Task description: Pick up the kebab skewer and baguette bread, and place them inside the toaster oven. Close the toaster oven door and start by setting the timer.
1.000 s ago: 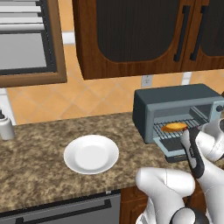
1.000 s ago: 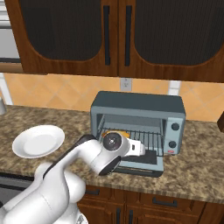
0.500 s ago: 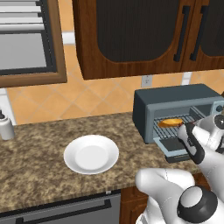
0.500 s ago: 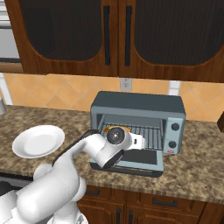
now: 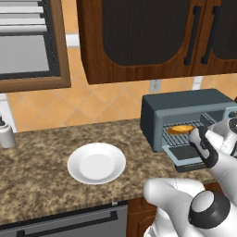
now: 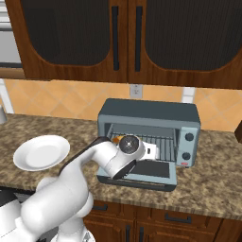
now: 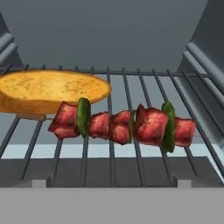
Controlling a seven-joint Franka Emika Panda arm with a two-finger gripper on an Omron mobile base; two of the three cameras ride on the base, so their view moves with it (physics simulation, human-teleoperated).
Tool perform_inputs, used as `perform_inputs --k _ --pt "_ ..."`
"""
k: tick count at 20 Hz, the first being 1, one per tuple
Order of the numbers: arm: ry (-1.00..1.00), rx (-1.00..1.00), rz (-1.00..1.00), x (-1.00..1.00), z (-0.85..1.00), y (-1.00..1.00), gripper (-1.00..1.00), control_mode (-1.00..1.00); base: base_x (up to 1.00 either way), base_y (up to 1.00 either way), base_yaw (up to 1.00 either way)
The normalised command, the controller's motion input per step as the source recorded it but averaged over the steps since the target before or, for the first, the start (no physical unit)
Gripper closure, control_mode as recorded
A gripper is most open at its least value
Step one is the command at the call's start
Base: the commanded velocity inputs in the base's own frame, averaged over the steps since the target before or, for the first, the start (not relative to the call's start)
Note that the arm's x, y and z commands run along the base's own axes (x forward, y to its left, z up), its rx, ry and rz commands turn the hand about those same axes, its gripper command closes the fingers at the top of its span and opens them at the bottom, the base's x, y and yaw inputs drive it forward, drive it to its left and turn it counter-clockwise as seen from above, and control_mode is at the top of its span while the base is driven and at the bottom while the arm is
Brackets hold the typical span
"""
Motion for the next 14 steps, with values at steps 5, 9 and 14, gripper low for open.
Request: perform_inputs --k 5,9,14 --pt "0.0 0.0 0.0 -0.01 -0.05 0.0 -1.0 -1.0 0.0 0.0 0.0" --pt "0.0 0.0 0.0 0.0 -0.09 0.0 -1.0 -1.0 0.0 0.0 0.0" --pt "-0.02 0.0 0.0 0.0 -0.14 0.0 -1.0 -1.0 0.0 0.0 0.0"
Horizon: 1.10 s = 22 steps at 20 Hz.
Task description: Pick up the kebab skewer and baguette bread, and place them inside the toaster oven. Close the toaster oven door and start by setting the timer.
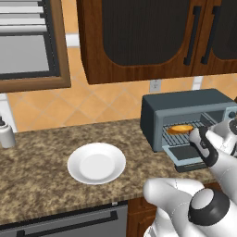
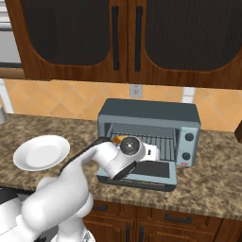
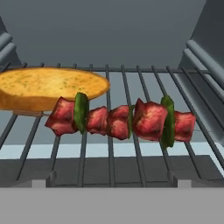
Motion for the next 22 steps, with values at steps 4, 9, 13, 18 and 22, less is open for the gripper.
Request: perform_inputs --k 4,9,13,18,22 --pt "-0.01 0.0 0.0 0.03 -0.05 0.0 -1.0 -1.0 0.0 0.0 0.0" --pt "0.0 0.0 0.0 0.14 -0.03 0.0 -1.0 -1.0 0.0 0.0 0.0" --pt "0.0 0.0 0.0 0.25 -0.03 0.0 -1.0 -1.0 0.0 0.0 0.0" --pt "-0.03 0.0 0.0 0.22 -0.1 0.0 -1.0 -1.0 0.0 0.0 0.0" --pt "-0.12 0.0 0.0 0.1 -0.19 0.0 -1.0 -1.0 0.0 0.0 0.0"
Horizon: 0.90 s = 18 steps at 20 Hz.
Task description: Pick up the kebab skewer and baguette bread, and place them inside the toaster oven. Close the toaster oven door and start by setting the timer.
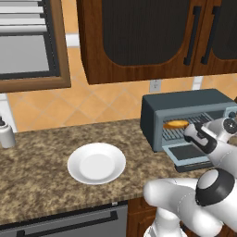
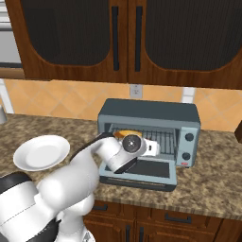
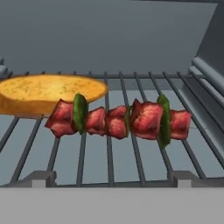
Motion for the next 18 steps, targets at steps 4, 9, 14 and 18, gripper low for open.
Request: perform_inputs --k 4,9,14,18 --pt "-0.13 0.0 0.0 0.1 -0.17 0.0 -1.0 -1.0 0.0 0.0 0.0" --pt "-0.1 0.0 0.0 0.23 -0.04 0.0 -1.0 -1.0 0.0 0.0 0.0" --pt "-0.05 0.0 0.0 0.25 0.0 0.0 -1.0 -1.0 0.0 0.0 0.0" --pt "-0.01 0.0 0.0 0.21 0.0 0.0 -1.0 -1.0 0.0 0.0 0.0"
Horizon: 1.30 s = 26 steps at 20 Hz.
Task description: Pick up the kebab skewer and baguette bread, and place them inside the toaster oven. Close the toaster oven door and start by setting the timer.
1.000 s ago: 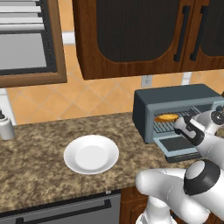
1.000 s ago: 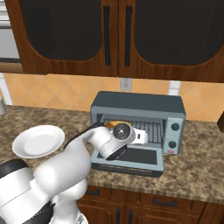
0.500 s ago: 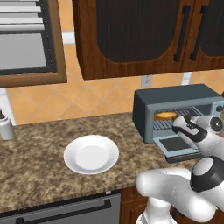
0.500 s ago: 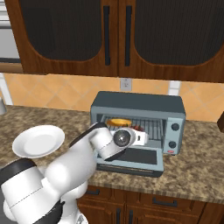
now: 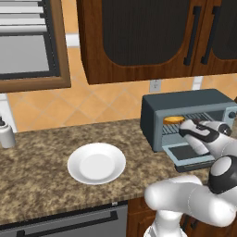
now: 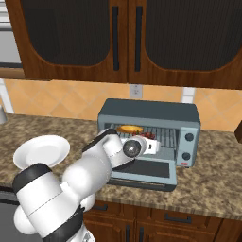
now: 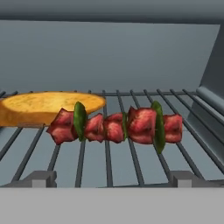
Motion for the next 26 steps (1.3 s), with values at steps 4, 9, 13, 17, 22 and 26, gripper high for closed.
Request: perform_inputs --k 4,9,13,17,22,26 --pt "0.0 0.0 0.0 0.19 0.0 0.0 -1.0 -1.0 0.0 0.0 0.0" --pt "0.0 0.0 0.0 0.15 0.0 0.0 -1.0 -1.0 0.0 0.0 0.0" --pt "0.0 0.0 0.0 -0.1 0.0 0.0 -1.0 -1.0 0.0 0.0 0.0" --pt "0.0 0.01 0.0 -0.36 0.14 -0.06 -1.0 -1.0 0.0 0.0 0.0" --pt "0.0 0.01 0.0 -0.17 0.29 -0.06 -1.0 -1.0 0.0 0.0 0.0" --pt "0.04 0.0 0.0 0.0 0.08 0.0 -1.0 -1.0 0.0 0.0 0.0"
